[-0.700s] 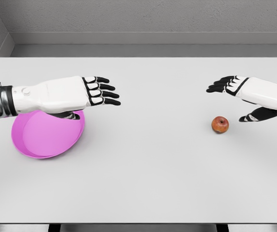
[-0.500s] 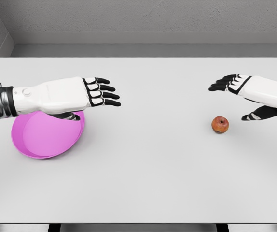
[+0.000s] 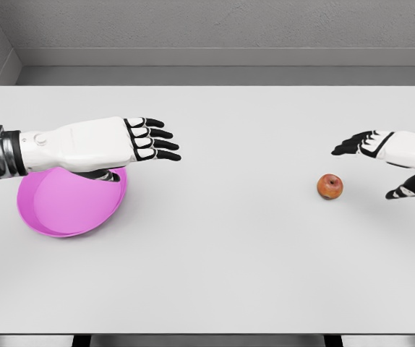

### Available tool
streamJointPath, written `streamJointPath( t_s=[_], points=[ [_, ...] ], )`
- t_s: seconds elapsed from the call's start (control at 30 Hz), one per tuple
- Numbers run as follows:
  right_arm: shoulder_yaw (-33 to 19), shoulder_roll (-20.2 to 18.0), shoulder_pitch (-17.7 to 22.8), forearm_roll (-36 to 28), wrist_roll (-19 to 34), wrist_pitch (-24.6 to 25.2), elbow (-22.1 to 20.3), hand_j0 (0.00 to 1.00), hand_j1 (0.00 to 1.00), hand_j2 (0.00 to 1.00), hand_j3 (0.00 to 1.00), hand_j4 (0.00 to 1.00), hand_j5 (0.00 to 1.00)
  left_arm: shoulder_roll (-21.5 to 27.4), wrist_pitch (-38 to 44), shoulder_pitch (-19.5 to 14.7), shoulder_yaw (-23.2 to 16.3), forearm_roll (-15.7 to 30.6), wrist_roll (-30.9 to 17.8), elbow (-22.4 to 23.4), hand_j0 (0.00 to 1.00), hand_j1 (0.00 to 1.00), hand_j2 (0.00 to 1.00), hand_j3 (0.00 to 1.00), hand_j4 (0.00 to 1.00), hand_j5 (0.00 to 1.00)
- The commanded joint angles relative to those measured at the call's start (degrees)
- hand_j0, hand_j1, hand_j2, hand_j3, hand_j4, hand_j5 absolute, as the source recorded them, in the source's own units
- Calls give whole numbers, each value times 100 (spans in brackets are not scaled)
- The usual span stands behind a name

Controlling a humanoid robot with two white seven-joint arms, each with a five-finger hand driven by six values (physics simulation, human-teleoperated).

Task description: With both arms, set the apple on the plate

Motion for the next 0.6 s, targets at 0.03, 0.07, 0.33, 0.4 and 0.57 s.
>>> streamJointPath(
  t_s=[0.03,0.07,0.33,0.4,0.57],
  points=[
    [405,37,-62,-151,-2,13,-3,100,100,100,100,100,100,5,5,-1,12,32,4,4,100,100,100,100,100,100],
    [414,45,-80,-151,-2,13,-3,100,100,100,100,100,100,5,5,-1,3,32,-4,4,100,100,100,100,100,100],
    [423,28,-238,-116,-2,13,-21,100,100,100,100,100,100,5,5,0,3,23,-4,22,100,100,100,100,100,100],
    [423,37,-282,-116,-2,13,-38,100,100,100,100,100,100,5,5,8,3,23,-4,22,100,100,100,100,100,100],
    [625,125,-396,-134,-2,120,-21,100,100,100,100,100,100,5,5,8,3,23,-4,22,100,100,100,100,100,100]
  ],
)
